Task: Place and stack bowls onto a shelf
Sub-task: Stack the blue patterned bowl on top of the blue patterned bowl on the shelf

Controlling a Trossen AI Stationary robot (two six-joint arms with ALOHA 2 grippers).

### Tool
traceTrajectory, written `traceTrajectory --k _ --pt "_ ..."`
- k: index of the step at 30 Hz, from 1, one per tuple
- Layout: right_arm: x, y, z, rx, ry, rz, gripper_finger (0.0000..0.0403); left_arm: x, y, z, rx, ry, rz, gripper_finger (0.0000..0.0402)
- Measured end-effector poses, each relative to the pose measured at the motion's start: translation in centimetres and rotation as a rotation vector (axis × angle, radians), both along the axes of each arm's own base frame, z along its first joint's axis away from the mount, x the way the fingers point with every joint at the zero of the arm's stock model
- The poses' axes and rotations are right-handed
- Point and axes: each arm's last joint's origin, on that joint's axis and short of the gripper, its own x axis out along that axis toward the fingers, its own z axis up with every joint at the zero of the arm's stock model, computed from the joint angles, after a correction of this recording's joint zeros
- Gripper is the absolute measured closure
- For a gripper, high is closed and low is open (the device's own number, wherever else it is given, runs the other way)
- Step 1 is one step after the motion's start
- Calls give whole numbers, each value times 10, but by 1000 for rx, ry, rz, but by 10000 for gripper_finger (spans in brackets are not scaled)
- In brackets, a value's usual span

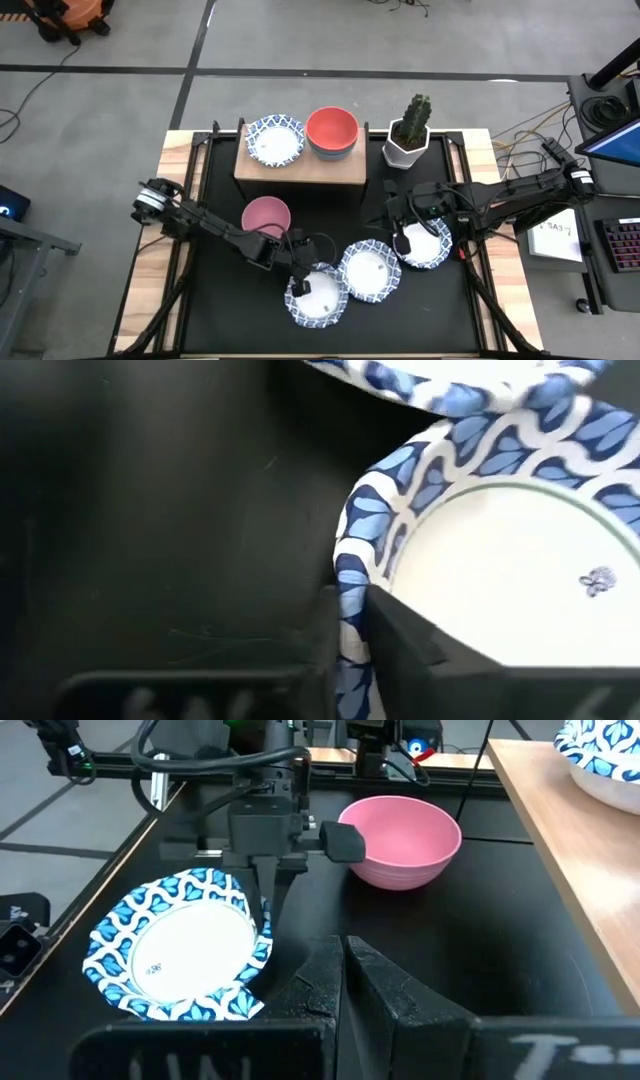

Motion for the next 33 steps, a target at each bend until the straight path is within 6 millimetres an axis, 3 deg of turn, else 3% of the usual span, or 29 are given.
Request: traceTrajectory --k 4,8,11,15,20,24,30,33 --pt "0 1 0 -3 0 4 394 -1 0 3 -11 -6 -3 391" --pt "0 0 -1 3 6 0 394 -9 2 19 -34 18 -49 398" --pt "0 0 -1 3 9 1 394 -21 5 43 -32 29 -72 399" --pt "0 0 -2 3 9 0 394 -40 14 90 -17 -66 -122 400" --pt "0 0 -2 3 9 0 394 -76 48 148 91 -246 -24 400" --pt "0 0 -2 3 9 1 394 -107 85 184 238 -385 168 400" --pt "0 0 -1 9 0 -2 394 -149 148 211 411 -445 558 400" --pt "0 0 -1 19 2 -6 394 -162 175 215 435 -430 640 400"
